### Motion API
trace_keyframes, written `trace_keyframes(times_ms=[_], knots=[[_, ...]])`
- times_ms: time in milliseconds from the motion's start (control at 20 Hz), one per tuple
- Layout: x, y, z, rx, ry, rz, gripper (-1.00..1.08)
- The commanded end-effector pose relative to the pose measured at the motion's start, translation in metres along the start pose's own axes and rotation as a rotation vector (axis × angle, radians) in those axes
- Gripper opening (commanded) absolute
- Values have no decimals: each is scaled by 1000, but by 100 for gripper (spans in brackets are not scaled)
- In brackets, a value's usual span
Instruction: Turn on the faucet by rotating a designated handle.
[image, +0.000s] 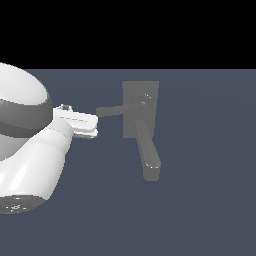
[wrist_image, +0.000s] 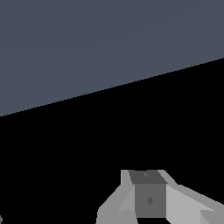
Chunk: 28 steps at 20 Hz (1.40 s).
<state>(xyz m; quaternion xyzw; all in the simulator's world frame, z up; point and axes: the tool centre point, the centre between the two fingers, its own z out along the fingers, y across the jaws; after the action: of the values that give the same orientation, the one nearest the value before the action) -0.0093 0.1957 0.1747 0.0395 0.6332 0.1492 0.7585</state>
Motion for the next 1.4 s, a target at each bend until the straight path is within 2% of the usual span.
trace_keyframes(times_ms=[0,400,900,1100,1350], knots=[[9,-8,-4,10,26,-14,-100],[6,-36,0,37,31,-49,-100],[3,-37,-1,32,61,-106,-100],[0,-47,-2,33,68,-148,-100],[10,-62,-8,55,103,-169,-100]])
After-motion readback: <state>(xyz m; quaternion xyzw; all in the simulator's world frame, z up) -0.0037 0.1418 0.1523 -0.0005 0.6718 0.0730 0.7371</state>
